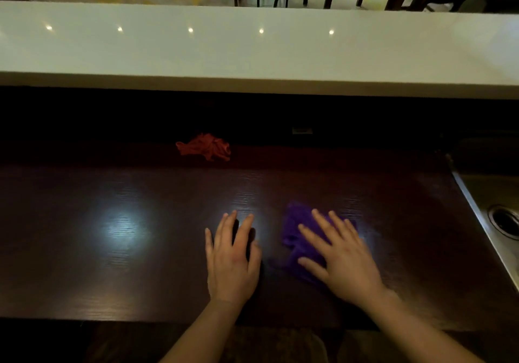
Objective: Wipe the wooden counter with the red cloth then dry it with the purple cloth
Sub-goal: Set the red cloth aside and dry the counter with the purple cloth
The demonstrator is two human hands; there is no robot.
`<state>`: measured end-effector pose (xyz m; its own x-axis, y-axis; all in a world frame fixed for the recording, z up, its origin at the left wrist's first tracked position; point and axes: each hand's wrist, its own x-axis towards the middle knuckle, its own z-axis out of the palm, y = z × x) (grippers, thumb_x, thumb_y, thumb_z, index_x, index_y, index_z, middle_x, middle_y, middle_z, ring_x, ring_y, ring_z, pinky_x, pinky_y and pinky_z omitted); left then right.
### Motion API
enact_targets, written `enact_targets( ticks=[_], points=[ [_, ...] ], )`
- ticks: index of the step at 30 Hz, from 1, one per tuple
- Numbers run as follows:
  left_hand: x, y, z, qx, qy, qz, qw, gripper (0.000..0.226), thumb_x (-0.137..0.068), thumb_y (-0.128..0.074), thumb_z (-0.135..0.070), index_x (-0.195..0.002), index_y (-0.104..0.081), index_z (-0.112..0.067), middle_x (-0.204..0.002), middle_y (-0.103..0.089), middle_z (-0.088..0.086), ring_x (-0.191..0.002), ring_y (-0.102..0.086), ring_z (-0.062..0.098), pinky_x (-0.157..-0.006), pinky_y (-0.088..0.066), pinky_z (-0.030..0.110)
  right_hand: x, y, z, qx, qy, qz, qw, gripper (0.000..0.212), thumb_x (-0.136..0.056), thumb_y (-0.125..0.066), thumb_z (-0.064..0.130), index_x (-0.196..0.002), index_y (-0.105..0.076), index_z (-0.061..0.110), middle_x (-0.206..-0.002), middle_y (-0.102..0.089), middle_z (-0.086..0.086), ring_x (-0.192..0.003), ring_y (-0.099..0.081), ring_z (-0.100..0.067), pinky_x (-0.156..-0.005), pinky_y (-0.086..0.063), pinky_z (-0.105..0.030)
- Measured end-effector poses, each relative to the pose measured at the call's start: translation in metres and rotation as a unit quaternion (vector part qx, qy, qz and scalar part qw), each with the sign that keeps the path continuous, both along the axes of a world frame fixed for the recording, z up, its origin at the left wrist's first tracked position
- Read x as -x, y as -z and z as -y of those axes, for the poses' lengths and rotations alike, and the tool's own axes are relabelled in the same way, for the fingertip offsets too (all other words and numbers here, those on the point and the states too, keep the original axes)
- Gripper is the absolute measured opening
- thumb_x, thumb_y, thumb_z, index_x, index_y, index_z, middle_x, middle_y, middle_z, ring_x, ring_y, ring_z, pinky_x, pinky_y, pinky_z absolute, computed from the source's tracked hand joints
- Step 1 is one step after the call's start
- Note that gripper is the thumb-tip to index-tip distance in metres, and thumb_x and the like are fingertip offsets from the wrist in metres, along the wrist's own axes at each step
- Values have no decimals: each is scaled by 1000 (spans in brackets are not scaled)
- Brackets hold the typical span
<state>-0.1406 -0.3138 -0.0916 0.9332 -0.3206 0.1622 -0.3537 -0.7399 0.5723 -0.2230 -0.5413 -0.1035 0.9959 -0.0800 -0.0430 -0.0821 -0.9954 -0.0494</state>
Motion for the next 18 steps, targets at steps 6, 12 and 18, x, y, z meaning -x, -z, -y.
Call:
enact_targets(
  ticks=[6,12,18],
  points=[
    [-24,-14,-63,-42,41,35,998,49,-88,-43,-37,-134,-56,-25,-149,-45,9,-144,-29,24,-115,-21,61,-111,-16,0,-31,288,-47,956,76,-86,-18,80,-152,-18,43,-166,-2,-3,-149,-3,-43,-119,-6,-59],
    [-68,-2,-162,-196,-77,-38,977,49,-96,-42,-42,-144,-43,-34,-158,-29,8,-149,-12,26,-114,-5,66,-107,-6,-142,-37,-34,-17,999,70,-87,-28,77,-149,-27,45,-166,-7,-1,-149,-10,-43,-118,-6,-61],
    [-76,12,-168,-222,-79,-35,971,58,-89,-29,-55,-144,-40,-39,-157,-30,7,-149,-12,27,-113,-6,66,-25,1,-85,12,-62,14,998,66,-91,-28,76,-149,-31,45,-165,-16,2,-147,-25,-34,-119,-18,-52]
  ],
)
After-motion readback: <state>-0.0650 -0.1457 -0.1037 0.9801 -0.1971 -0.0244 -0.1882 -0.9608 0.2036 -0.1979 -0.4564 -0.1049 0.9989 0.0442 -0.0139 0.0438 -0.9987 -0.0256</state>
